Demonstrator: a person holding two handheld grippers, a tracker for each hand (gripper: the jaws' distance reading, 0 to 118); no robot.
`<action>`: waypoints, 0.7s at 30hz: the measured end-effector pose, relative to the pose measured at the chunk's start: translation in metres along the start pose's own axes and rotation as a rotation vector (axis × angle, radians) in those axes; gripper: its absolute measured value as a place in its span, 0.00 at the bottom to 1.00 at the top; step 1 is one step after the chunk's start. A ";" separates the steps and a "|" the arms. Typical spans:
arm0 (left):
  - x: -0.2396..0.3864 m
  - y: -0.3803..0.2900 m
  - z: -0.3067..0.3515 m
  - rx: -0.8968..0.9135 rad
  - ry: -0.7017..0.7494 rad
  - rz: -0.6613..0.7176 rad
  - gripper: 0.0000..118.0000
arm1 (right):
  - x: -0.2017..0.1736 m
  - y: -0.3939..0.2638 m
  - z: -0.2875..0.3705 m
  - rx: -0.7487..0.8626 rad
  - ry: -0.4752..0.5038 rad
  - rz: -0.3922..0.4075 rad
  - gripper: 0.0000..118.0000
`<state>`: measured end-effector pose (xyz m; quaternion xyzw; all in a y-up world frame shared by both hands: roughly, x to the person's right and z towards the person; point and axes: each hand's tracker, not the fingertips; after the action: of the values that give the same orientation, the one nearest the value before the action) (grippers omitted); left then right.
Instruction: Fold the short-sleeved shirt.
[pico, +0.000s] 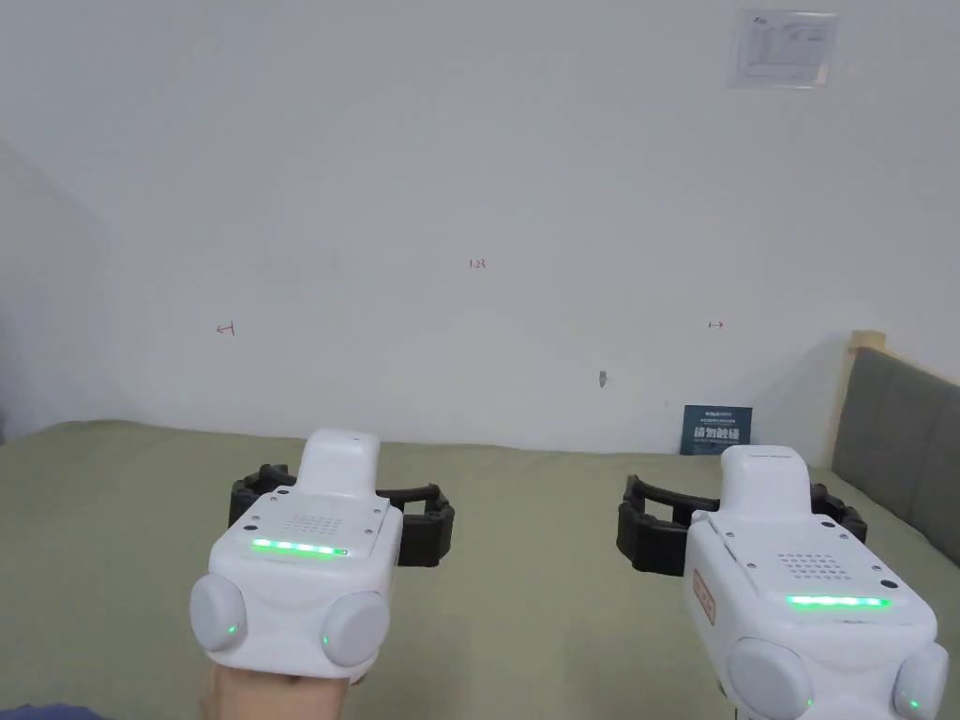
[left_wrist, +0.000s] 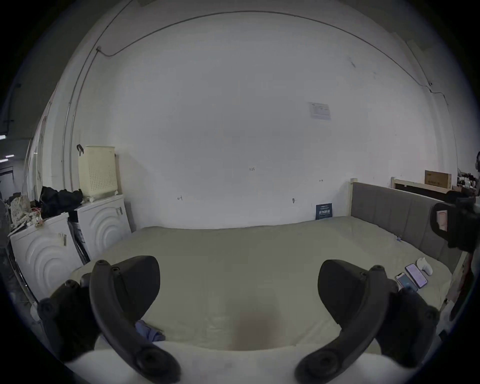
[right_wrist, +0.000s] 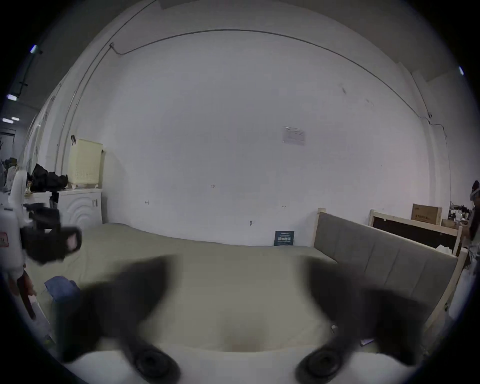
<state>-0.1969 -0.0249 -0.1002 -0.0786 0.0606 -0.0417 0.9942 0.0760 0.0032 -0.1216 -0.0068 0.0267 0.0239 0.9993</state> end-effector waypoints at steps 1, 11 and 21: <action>-0.001 -0.001 0.000 0.005 0.008 -0.001 1.00 | -0.006 -0.004 0.008 -0.003 0.024 -0.003 1.00; -0.005 0.010 0.017 0.037 0.010 0.000 1.00 | -0.005 -0.005 0.014 -0.053 0.050 0.030 1.00; -0.008 0.014 0.018 0.022 0.014 0.029 1.00 | -0.005 -0.006 0.016 -0.019 0.039 0.078 1.00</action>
<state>-0.2017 -0.0080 -0.0837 -0.0663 0.0680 -0.0285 0.9951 0.0724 -0.0028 -0.1049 -0.0159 0.0462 0.0631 0.9968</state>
